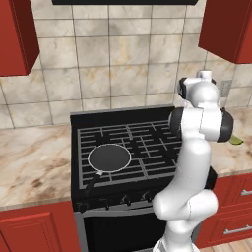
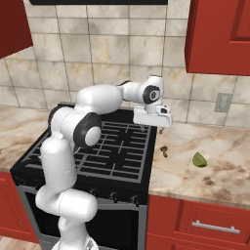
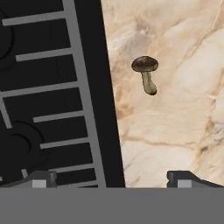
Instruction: Put the mushroom and lemon wedge in the pan. Then turn on the front left burner and set the heat to medium.
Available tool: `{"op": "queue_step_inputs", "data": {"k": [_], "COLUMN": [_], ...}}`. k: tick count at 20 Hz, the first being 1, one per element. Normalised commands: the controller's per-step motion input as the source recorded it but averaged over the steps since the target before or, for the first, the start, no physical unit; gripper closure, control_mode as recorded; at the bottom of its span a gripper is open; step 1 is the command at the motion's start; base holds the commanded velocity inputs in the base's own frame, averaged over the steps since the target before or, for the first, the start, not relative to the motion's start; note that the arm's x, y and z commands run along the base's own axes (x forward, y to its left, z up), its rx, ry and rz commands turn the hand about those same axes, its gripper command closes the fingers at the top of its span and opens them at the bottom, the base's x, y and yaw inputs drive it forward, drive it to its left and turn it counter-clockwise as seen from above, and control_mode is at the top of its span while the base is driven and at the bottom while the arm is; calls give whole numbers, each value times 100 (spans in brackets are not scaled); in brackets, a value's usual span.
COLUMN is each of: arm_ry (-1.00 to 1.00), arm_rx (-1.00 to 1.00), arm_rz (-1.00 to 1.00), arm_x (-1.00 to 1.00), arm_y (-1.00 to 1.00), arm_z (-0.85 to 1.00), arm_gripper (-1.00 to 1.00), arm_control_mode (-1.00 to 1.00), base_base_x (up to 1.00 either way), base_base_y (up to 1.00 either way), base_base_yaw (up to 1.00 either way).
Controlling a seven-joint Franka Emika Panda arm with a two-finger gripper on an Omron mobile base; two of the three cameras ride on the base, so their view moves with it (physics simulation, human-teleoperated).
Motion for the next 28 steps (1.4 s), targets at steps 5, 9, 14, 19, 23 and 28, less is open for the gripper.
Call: {"op": "queue_step_inputs", "data": {"k": [5,9,14,19,23,28], "arm_ry": [2,0,0,0,0,0], "arm_rx": [0,0,0,0,0,0], "arm_rz": [0,0,2,4,6,5], "arm_x": [3,11,28,39,24,14], "arm_y": [-20,-19,-17,-14,-8,-14], "arm_z": [-30,-30,-30,-28,-18,-20], "arm_gripper": [-100,-100,-100,-100,-100,-100], "arm_control_mode": [-100,-100,-100,-100,-100,-100], "base_base_x": [0,0,0,0,0,0], "base_base_y": [0,0,0,0,0,0], "base_base_yaw": [0,0,0,0,0,0]}}
